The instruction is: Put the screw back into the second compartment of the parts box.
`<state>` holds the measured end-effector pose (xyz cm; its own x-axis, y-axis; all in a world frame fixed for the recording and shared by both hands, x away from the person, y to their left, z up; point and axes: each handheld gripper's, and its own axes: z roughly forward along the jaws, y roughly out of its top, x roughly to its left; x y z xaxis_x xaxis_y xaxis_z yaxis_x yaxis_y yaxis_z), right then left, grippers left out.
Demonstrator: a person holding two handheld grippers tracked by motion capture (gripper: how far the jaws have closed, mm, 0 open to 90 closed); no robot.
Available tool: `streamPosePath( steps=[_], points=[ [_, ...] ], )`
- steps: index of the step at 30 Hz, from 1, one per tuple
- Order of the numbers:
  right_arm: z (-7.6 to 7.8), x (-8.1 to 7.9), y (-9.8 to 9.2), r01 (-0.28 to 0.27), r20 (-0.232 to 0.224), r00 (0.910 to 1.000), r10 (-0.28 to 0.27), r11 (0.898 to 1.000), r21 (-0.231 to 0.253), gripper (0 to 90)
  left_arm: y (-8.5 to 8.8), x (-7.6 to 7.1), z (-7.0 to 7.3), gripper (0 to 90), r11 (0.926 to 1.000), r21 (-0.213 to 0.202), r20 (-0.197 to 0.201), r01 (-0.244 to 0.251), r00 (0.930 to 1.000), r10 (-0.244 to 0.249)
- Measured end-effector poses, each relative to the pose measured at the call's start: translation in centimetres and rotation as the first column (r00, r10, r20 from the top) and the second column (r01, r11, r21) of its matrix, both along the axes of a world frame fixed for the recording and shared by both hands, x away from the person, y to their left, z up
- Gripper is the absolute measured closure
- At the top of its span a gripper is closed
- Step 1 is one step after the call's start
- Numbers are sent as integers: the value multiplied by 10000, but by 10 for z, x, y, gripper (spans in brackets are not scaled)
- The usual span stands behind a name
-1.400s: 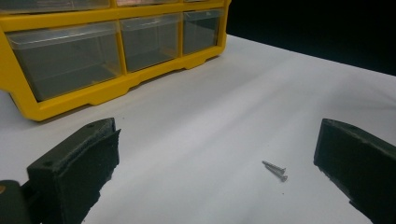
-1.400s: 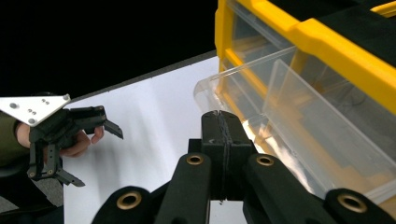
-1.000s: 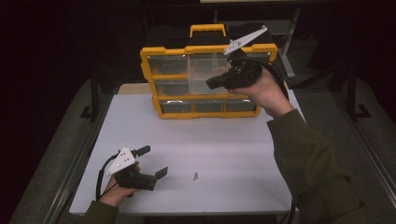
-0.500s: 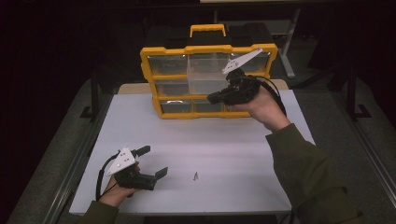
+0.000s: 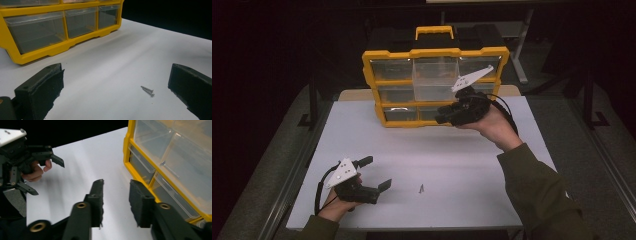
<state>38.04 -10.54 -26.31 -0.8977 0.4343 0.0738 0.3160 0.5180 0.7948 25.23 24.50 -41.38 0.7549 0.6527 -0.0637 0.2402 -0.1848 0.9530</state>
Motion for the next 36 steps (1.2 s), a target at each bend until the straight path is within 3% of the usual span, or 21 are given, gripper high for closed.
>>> streamPosePath(
  steps=[1,21,26,36],
  points=[
    [-6,-1,0,30,146,9999,-28,9999,-119,524,0,0,0,0,10000,0,2,-2,10000,2],
    [-47,-12,5,280,-117,9995,-285,9988,-401,168,0,0,0,0,10000,-64,-40,-31,10000,31],
    [-58,-16,5,423,-366,9984,-433,9987,-288,142,0,0,0,0,10000,-4,-9,-19,10000,19],
    [-76,-24,7,300,-301,9991,-310,9990,-325,142,2,1,0,0,10000,-33,13,-2,10000,2]
  ],
)
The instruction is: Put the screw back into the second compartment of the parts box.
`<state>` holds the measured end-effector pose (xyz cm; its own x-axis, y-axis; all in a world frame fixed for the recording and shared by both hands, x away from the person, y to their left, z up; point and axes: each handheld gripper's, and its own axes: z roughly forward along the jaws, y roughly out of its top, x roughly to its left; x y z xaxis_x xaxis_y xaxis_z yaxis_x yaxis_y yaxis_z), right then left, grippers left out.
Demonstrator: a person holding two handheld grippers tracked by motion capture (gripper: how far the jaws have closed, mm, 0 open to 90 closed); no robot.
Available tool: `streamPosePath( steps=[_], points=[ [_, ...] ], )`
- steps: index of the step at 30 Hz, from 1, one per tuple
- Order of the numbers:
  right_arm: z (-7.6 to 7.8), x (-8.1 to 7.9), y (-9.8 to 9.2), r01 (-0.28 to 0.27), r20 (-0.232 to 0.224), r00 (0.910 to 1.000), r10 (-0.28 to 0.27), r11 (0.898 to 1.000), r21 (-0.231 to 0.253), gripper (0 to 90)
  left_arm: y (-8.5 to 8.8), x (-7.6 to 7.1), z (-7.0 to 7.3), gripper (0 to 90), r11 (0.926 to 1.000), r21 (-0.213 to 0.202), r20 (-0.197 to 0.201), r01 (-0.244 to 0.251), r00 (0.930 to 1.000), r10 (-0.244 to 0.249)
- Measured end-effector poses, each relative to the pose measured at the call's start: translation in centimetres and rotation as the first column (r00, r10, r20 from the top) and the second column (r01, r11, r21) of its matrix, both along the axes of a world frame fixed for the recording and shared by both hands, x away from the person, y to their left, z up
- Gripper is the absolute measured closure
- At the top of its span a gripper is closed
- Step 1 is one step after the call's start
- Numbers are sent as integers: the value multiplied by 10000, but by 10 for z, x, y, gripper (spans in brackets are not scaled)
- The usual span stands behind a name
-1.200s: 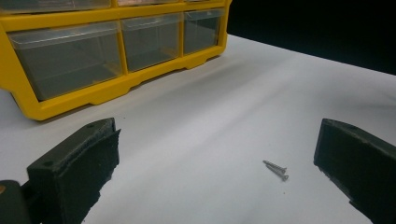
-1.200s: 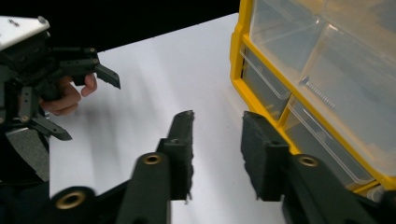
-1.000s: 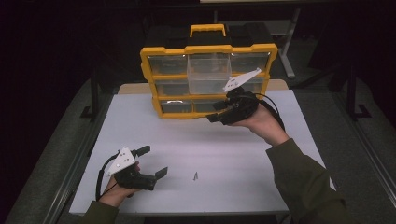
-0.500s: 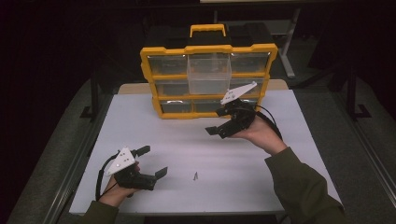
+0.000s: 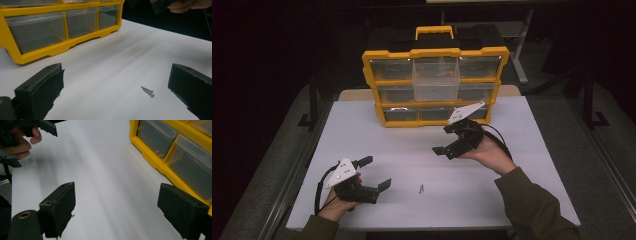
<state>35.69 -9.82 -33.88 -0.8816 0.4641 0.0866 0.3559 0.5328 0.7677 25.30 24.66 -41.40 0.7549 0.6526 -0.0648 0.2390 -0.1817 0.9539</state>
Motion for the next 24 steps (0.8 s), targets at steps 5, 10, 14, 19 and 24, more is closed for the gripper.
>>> streamPosePath(
  steps=[5,10,14,19,24],
  points=[
    [-11,-5,3,-35,-103,9999,34,9999,-97,140,0,0,0,0,10000,-80,-6,-30,10000,30],
    [-25,-12,7,-80,-273,9996,81,9999,61,140,1,0,0,0,10000,-80,1,-33,10000,33],
    [-37,-17,11,-102,-549,9984,97,9999,-82,141,0,-1,0,0,10000,-78,16,-27,10000,27],
    [-51,-24,17,-216,-784,9967,193,9993,-289,141,0,-1,0,0,10000,-78,25,-14,10000,15],
    [-62,-29,20,-362,-717,9969,316,9973,-642,141,0,-1,1,0,10000,-91,14,-26,10000,26]
  ],
)
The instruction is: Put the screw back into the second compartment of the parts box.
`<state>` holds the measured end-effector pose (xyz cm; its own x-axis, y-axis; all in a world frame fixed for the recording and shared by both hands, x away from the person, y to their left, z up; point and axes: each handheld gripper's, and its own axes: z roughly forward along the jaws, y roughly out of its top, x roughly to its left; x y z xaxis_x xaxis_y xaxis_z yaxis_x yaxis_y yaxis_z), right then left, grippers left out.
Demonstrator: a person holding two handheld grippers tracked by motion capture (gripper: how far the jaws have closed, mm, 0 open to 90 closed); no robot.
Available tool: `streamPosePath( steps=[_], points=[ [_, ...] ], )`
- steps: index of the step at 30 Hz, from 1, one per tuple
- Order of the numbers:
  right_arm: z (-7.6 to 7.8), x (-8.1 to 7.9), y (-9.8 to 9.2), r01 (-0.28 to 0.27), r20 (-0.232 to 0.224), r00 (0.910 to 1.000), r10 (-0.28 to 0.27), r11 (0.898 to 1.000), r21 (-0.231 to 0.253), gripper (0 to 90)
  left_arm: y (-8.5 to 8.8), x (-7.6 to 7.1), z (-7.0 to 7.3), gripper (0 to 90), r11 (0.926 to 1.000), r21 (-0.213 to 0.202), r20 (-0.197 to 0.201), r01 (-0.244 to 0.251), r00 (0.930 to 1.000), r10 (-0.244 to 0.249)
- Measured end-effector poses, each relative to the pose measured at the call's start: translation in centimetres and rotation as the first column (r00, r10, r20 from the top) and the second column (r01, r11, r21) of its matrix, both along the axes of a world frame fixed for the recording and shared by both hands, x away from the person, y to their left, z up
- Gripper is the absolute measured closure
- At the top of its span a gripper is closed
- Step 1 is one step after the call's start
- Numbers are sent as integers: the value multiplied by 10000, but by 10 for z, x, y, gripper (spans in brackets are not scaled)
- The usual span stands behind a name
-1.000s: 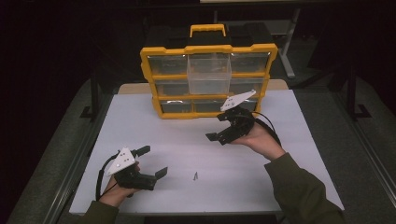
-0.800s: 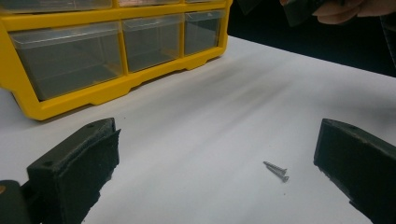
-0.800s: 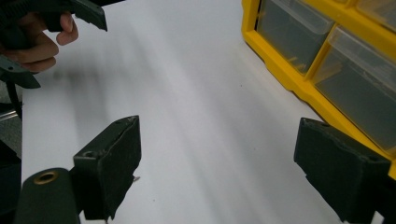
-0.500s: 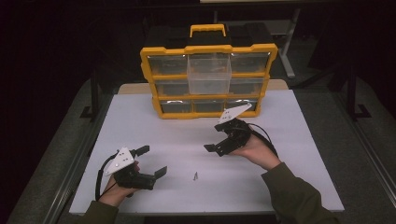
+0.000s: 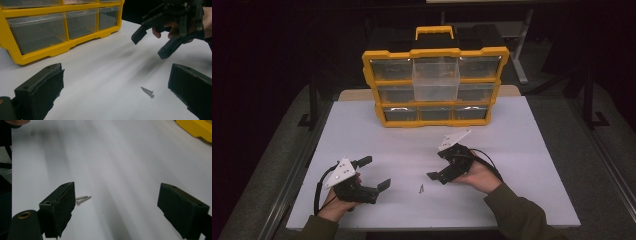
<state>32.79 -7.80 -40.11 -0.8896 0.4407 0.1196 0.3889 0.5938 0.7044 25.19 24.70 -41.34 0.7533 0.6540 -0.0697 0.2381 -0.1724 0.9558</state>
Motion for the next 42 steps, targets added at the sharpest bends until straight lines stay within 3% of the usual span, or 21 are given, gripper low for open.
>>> streamPosePath(
  steps=[11,13,26,30,36,37,42],
  points=[
    [-15,-13,8,-276,-317,9991,272,9995,-126,192,0,0,1,0,9999,118,53,18,10000,-19],
    [-17,-14,10,-319,-553,9980,317,9995,-28,232,-1,0,1,0,9999,114,59,20,10000,-21],
    [-26,-15,22,-558,-981,9935,582,9981,274,579,-1,0,0,0,9999,145,89,69,9999,-71],
    [-29,-17,28,-527,-1231,9908,559,9982,288,631,-1,0,0,0,9998,167,116,75,9999,-77],
    [-35,-16,35,-779,-1145,9904,778,9970,32,669,-2,-1,0,0,9999,136,59,63,10000,-64],
    [-37,-15,35,-911,-960,9913,904,9958,-31,671,-2,-1,0,0,9999,139,71,67,10000,-68],
    [-39,-15,37,-841,-1074,9908,826,9964,-100,717,-2,-1,0,0,9999,149,77,58,10000,-59]
  ],
)
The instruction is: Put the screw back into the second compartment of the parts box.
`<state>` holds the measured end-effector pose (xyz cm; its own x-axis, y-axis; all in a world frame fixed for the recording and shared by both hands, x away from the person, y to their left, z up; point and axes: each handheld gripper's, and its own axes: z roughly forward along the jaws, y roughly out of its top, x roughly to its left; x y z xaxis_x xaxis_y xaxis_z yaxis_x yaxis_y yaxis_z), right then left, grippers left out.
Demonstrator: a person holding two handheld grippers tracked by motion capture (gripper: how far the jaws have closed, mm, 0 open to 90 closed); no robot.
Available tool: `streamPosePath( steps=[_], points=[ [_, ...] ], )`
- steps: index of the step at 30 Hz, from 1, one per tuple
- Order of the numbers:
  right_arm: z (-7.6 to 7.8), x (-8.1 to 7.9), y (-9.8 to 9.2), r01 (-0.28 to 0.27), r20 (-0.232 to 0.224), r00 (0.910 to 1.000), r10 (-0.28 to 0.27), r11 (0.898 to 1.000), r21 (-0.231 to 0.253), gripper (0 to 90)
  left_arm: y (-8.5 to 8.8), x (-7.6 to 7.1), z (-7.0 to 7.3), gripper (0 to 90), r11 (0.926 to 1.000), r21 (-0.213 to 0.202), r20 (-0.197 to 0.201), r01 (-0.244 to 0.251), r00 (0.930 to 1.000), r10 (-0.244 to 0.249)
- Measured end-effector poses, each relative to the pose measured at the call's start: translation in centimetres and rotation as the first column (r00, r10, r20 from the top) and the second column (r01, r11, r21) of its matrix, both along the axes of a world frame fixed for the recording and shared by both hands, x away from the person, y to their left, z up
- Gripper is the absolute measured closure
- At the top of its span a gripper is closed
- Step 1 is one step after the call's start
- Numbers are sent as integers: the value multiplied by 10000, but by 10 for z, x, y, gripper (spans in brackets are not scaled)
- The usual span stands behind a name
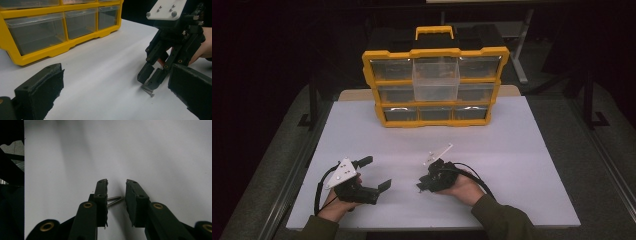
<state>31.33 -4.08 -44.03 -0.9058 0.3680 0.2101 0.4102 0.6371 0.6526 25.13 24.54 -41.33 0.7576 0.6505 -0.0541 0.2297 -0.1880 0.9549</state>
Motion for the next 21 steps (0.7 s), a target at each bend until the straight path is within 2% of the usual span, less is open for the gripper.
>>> streamPosePath(
  steps=[4,11,21],
  points=[
    [0,-1,1,93,-176,9998,-95,9999,-106,732,0,0,0,0,10000,34,17,3,10000,-3],
    [-3,1,1,-145,-49,9999,144,9995,-297,769,0,0,0,0,10000,34,15,-7,10000,7],
    [-4,1,1,-141,-177,9998,135,9992,-362,806,0,0,0,0,10000,69,19,-15,10000,15]
  ],
)
